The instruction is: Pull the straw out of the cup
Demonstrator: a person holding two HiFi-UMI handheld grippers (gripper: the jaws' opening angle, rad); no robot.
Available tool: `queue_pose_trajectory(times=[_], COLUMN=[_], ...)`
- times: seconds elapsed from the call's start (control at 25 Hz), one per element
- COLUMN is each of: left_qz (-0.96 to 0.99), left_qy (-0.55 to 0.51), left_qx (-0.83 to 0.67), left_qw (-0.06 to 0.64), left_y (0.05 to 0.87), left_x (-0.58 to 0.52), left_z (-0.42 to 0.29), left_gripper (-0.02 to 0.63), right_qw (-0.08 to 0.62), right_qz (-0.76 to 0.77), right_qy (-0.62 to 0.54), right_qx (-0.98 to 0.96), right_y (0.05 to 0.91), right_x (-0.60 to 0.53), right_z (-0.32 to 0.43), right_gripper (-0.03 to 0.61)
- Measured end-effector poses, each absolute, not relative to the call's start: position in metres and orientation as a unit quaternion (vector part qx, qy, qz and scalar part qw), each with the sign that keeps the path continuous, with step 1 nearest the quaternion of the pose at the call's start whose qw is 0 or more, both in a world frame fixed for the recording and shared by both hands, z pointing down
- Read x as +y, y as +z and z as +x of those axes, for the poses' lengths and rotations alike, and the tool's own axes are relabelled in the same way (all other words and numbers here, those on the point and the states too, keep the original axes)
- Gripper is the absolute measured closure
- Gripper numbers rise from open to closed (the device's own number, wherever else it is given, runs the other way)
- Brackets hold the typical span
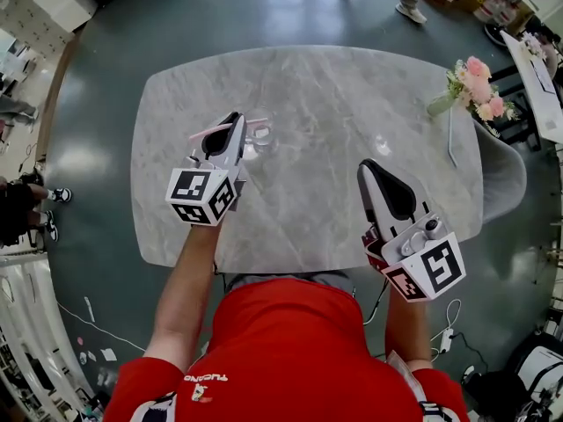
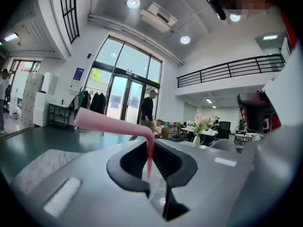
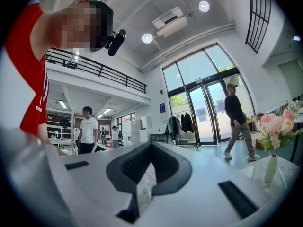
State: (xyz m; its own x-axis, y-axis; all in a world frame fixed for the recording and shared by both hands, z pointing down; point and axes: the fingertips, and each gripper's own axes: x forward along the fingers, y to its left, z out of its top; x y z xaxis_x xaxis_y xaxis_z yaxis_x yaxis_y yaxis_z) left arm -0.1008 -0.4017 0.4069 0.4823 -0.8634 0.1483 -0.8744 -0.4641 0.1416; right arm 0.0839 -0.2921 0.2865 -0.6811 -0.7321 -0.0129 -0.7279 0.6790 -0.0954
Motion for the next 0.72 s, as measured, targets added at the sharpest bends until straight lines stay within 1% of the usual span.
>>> queue_pose_trajectory(times=[0.16,0.4,0.56,0.72], left_qz=[0.867,0.877,0.880,0.883], left_qy=[0.012,-0.014,-0.022,-0.029], left_qx=[-0.494,-0.481,-0.475,-0.468], left_qw=[0.059,0.020,0.002,0.002], left_y=[0.366,0.320,0.297,0.286], left_x=[-0.379,-0.342,-0.315,-0.294], left_z=[-0.096,-0.086,-0.090,-0.094], left_gripper=[0.577,0.577,0.577,0.577], right_qw=[0.033,0.042,0.048,0.051], right_qz=[-0.393,-0.381,-0.374,-0.368], right_qy=[-0.037,-0.028,-0.022,-0.020], right_qx=[0.918,0.923,0.926,0.928], right_y=[0.281,0.277,0.271,0.268], right_x=[-0.290,-0.288,-0.282,-0.276], right_z=[0.079,0.074,0.064,0.055], right_gripper=[0.577,0.577,0.577,0.577])
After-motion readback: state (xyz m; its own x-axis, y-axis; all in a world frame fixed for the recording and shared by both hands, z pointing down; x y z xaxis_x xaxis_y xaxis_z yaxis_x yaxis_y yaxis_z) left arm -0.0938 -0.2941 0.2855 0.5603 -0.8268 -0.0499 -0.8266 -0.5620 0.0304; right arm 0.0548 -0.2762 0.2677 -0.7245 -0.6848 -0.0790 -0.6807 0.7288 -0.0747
